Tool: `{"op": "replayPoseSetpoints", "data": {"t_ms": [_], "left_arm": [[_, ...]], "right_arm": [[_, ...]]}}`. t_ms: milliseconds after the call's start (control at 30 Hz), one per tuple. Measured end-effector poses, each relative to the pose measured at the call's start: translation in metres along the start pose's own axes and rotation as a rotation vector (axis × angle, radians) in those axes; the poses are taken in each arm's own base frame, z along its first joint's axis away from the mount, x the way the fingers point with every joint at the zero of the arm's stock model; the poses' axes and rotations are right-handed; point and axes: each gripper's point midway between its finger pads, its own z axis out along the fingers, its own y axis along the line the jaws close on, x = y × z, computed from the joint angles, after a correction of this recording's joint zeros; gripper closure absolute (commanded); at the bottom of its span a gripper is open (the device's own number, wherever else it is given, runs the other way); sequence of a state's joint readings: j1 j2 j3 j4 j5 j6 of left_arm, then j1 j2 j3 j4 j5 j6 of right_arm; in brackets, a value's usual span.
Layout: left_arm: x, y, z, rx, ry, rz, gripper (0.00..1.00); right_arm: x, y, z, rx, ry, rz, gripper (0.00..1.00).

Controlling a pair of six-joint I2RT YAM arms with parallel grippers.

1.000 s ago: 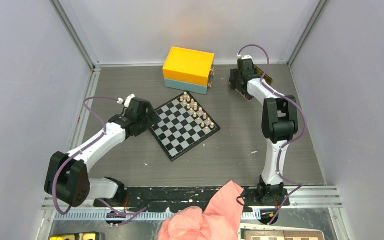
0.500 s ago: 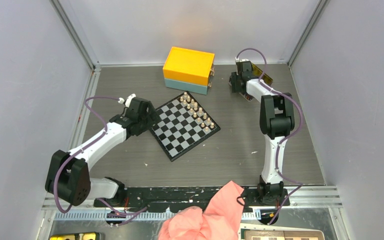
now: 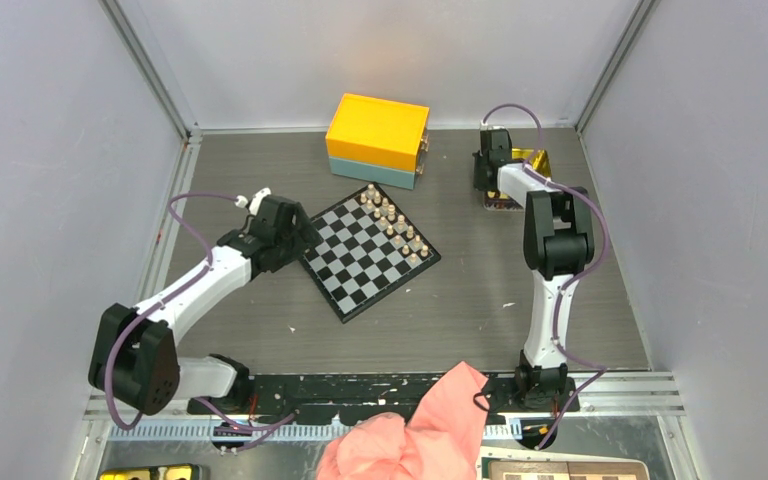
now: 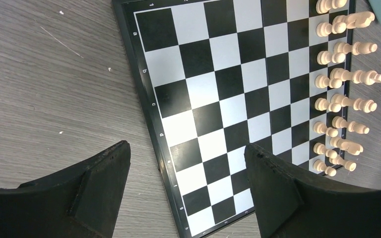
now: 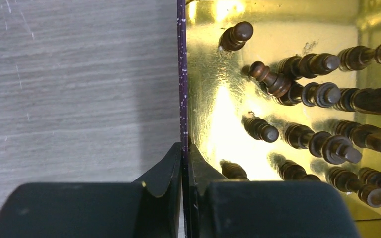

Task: Set up the chess pieces on the board
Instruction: Move the storage box to the center of the board.

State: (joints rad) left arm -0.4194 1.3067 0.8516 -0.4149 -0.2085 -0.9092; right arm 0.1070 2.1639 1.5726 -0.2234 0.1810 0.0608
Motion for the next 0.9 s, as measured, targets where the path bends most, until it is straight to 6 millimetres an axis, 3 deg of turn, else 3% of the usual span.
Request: {"op": "replayPoseSetpoints", "data": {"t_ms": [200,467,567,700,900], "left_arm": [[-0.005,0.000,-0.018,0.032,-0.028,-0.007,0.15],[-0.006,0.006,-0.039,0.062,-0.053,-0.014,0.15],[-0.003,0.011,-0.043,0.060,-0.052,-0.013,0.15],[-0.002,0.015,-0.050,0.066,-0.057,-0.013,0.16],[-0.001,0.017,-0.052,0.067,-0.058,-0.010,0.17]], "right_arm": [[0.025,0.019,-0.027,-0.024,0.039,0.005,0.99],[0.070,0.090,-0.086,-0.095,0.067,-0.089,0.99],[0.086,0.106,-0.106,-0.117,0.067,-0.101,0.99],[0.102,0.106,-0.123,-0.107,0.069,-0.091,0.99],[0.116,0.097,-0.121,-0.070,0.083,-0.075,0.99]]}}
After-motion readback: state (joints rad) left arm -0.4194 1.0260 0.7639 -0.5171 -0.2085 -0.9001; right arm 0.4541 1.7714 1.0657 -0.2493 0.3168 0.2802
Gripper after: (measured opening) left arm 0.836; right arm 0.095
